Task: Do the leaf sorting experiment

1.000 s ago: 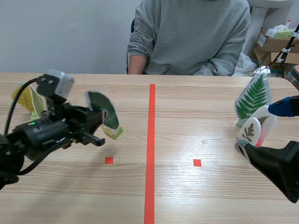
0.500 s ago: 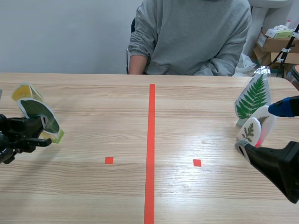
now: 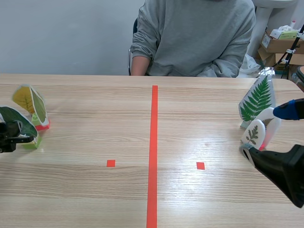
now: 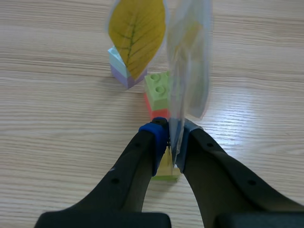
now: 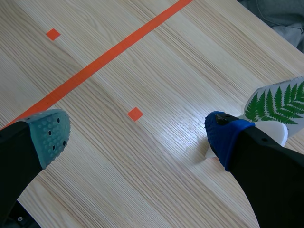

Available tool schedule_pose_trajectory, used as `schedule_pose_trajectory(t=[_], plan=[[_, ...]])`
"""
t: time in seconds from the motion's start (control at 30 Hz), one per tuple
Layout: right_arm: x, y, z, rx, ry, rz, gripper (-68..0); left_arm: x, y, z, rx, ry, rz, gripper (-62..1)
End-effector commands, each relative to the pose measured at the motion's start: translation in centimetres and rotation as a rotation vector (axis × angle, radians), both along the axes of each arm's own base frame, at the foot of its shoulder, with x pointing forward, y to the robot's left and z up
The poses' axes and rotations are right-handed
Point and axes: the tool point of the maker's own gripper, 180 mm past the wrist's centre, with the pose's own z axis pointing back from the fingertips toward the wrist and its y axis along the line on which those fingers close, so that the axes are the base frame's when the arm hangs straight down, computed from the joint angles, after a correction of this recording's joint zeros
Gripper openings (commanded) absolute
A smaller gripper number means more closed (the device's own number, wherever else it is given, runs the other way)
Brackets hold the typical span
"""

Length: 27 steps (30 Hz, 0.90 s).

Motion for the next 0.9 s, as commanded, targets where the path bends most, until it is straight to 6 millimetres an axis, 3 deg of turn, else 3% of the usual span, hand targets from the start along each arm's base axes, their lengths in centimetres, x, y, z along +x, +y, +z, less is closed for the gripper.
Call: schedule_pose_trajectory(t=[0.0, 0.3, 0.4, 0.53, 0.67, 0.73, 0.87], plan=[[0.2, 0.1, 0.3, 0.008, -0.012, 0.006, -9.7, 0.5, 0.3, 1.3, 0.012, -0.041, -0.003, -56.9], [0.2, 0.1, 0.3, 0.004, -0.008, 0.005, -9.7, 0.4, 0.4, 1.1, 0.014, -0.031, 0.008, -55.4], [0.2, 0.1, 0.3, 0.004, -0.008, 0.005, -9.7, 0.4, 0.4, 1.1, 0.014, -0.031, 0.008, -46.5], [0.2, 0.1, 0.3, 0.004, -0.008, 0.005, -9.7, 0.4, 0.4, 1.1, 0.013, -0.029, 0.008, -24.8], [0.2, 0.1, 0.3, 0.004, -0.008, 0.005, -9.7, 0.1, 0.5, 0.8, 0.008, -0.025, 0.011, -8.0], [0.2, 0.1, 0.3, 0.004, -0.008, 0.005, -9.7, -0.3, 0.5, 0.6, 0.009, -0.023, 0.011, -4.2], [0.1, 0.1, 0.2, 0.003, -0.007, 0.005, -9.7, -2.1, 0.7, -0.6, 0.017, 0.011, 0.006, -3.7]])
